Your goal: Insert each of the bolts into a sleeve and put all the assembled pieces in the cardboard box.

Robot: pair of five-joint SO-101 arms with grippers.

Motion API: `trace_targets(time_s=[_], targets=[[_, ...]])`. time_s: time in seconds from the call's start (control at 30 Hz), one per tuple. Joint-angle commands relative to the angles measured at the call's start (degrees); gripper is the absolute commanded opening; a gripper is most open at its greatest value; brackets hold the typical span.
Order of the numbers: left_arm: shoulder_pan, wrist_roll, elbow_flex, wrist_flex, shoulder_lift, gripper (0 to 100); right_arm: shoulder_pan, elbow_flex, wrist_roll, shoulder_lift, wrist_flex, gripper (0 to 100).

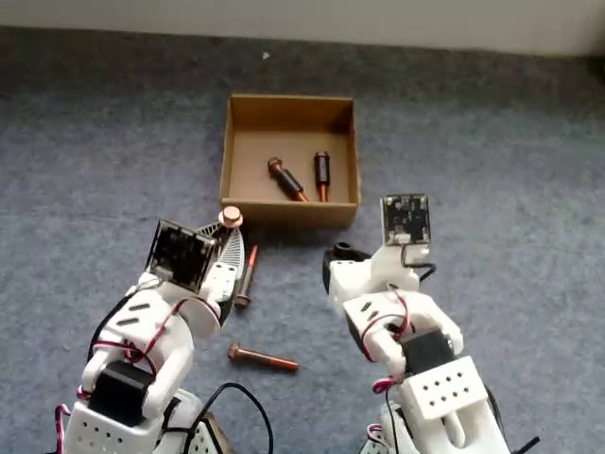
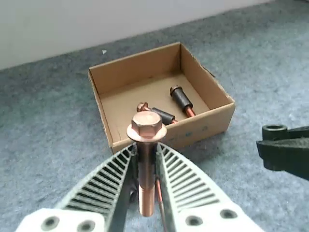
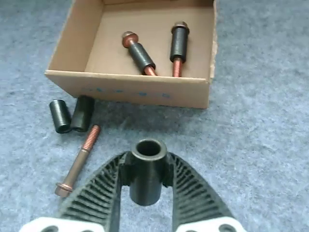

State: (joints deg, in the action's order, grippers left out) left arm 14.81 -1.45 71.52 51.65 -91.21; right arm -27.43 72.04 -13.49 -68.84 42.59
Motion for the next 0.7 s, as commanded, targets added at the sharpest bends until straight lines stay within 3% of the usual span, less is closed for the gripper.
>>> trace_targets(time_s=[0.0,0.2,0.5,0.67], targets=[[-0.1,-0.5,2.6,-4.5,-7.1,1,-2.2,1.1,0.7,-6.9,0.1,0.5],[-0.1,-0.6,3.3,-4.8,-11.9,1,-7.3,6.6,4.0,-16.0,-0.9,0.5],[0.0,-3.1,2.3,-5.1,-12.4,1,-15.5,27.6,18.6,-31.6,-19.4,0.5],[0.1,-4.0,1.4,-5.1,-12.4,1,-16.8,32.3,20.8,-36.4,-18.5,0.5]])
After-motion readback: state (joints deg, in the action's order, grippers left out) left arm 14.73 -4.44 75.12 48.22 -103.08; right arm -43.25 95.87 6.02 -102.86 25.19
